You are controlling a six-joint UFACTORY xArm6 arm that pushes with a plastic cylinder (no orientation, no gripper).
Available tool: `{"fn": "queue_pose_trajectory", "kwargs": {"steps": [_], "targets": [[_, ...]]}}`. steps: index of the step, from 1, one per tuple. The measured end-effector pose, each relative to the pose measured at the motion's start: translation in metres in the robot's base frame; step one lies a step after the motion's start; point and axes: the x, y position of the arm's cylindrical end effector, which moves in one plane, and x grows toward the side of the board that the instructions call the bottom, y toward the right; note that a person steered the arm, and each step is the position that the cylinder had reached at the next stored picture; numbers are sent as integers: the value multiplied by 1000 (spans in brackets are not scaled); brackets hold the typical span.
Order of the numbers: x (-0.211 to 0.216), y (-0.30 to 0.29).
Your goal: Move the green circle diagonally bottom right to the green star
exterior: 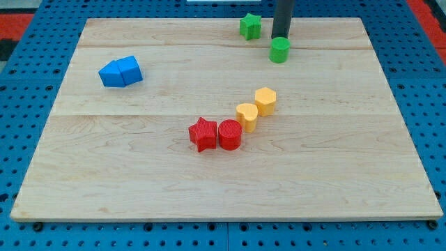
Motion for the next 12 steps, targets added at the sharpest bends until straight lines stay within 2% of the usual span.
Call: {"fn": "queue_pose_trajectory", "kwargs": {"steps": [4,6,12], "targets": [[65,-24],[68,21],[95,2]]}}
